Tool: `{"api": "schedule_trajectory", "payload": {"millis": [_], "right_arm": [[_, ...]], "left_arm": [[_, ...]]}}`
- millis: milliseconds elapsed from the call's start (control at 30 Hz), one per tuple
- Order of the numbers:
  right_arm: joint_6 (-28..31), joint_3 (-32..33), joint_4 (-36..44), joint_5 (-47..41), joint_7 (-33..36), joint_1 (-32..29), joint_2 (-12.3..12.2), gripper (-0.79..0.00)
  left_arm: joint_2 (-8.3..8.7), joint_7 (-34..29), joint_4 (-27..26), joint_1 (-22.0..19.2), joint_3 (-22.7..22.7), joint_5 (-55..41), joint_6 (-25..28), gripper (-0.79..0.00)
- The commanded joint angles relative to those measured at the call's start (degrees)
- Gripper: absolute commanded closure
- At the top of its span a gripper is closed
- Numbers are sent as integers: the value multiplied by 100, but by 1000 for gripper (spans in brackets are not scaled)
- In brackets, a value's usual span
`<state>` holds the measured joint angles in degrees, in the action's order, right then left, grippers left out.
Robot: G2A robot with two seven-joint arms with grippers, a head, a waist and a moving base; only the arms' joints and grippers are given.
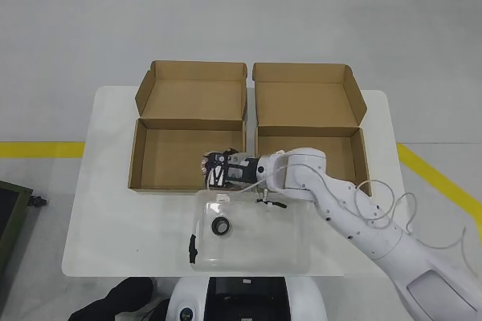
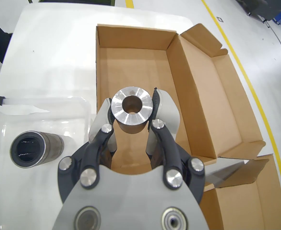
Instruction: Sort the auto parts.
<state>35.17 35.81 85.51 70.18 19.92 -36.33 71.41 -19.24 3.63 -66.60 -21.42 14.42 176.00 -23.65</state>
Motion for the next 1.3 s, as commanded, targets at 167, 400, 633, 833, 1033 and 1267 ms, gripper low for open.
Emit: {"api": "schedule_trajectory", "payload": {"millis": [167,400,633,833,1033,1267], "right_arm": [[-44,-152,-242,-123,213,191,173,0],[-170,-448,-675,-96,101,381,425,0],[-212,-728,-1129,-107,84,595,708,0],[-222,-906,-1623,-200,5,722,951,0],[-191,-998,-2104,-276,-24,853,1164,0],[-167,-1023,-2508,-272,-19,945,1343,-34]], "left_arm": [[0,0,0,0,0,0,0,-785],[0,0,0,0,0,0,0,-785],[0,0,0,0,0,0,0,-785],[0,0,0,0,0,0,0,-785],[0,0,0,0,0,0,0,-785],[0,0,0,0,0,0,0,-785]]}}
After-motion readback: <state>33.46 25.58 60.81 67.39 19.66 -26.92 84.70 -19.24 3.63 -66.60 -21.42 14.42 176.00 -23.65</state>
